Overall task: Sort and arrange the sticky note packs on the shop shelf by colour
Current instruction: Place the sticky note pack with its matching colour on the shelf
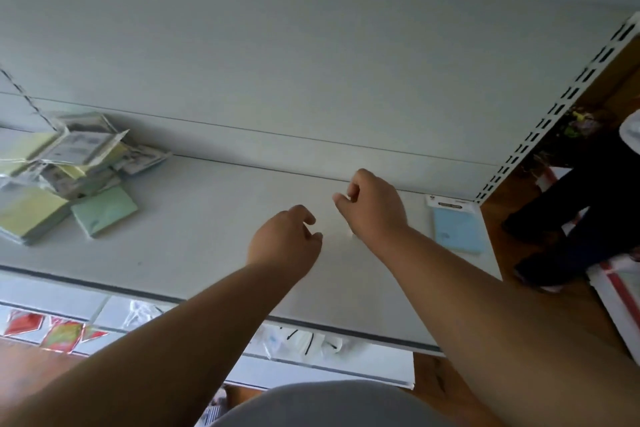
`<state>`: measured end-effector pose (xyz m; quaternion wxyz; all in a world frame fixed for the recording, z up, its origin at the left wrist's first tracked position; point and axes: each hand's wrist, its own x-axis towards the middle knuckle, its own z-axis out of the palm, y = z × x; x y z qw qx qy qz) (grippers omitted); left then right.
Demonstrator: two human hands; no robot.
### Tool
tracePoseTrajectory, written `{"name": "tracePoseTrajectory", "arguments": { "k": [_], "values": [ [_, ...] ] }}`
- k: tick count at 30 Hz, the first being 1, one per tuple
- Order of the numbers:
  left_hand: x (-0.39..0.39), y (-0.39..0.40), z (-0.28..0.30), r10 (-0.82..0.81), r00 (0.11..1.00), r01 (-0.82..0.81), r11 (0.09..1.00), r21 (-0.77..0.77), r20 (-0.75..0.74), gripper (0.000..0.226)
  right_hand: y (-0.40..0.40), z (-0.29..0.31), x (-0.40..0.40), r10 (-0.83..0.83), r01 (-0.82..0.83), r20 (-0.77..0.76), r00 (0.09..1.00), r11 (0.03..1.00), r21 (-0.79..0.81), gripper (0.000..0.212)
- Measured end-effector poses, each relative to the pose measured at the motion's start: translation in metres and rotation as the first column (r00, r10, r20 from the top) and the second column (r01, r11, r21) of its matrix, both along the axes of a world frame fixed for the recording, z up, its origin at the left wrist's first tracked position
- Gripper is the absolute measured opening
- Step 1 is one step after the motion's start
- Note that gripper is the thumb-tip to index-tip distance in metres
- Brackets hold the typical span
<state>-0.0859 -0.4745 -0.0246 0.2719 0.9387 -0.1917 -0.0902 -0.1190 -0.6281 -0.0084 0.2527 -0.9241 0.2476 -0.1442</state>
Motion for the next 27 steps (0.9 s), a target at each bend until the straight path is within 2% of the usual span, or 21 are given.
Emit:
{"name": "tracePoseTrajectory", "arguments": {
  "k": [5, 10, 14, 18, 22, 24, 27],
  "values": [
    [0.033, 0.063, -0.001, 0.057, 0.998, -0.058, 0.998, -0.017, -0.019, 0.025, 0.073, 0.007, 0.046, 0.143, -0.144, 0.021, 0.989, 0.988, 0.053, 0.020],
    [0.089, 0.161, 0.002, 0.157, 0.988, -0.157, 0.987, -0.018, -0.004, 0.025, 0.161, 0.001, 0.104, 0.205, -0.202, -0.006, 0.979, 0.967, 0.154, 0.018],
    [0.127, 0.238, -0.002, 0.286, 0.958, -0.285, 0.957, -0.052, 0.031, 0.037, 0.232, -0.012, 0.157, 0.302, -0.281, -0.060, 0.951, 0.931, 0.233, 0.019],
    [0.149, 0.282, -0.007, 0.362, 0.928, -0.366, 0.930, -0.031, -0.094, 0.043, 0.281, -0.020, 0.194, 0.316, -0.251, -0.205, 0.926, 0.924, 0.289, 0.027],
    [0.158, 0.291, -0.006, 0.348, 0.922, -0.360, 0.932, -0.043, -0.171, 0.045, 0.297, -0.020, 0.209, 0.243, -0.141, -0.285, 0.927, 0.932, 0.335, 0.036],
    [0.158, 0.291, -0.006, 0.314, 0.928, -0.335, 0.939, -0.078, -0.199, 0.044, 0.296, -0.018, 0.208, 0.218, -0.088, -0.275, 0.936, 0.905, 0.417, 0.041],
    [0.154, 0.289, -0.005, 0.229, 0.947, -0.270, 0.947, -0.172, -0.227, 0.040, 0.286, -0.016, 0.196, 0.162, -0.040, -0.168, 0.972, 0.826, 0.562, 0.032]
  ]
}}
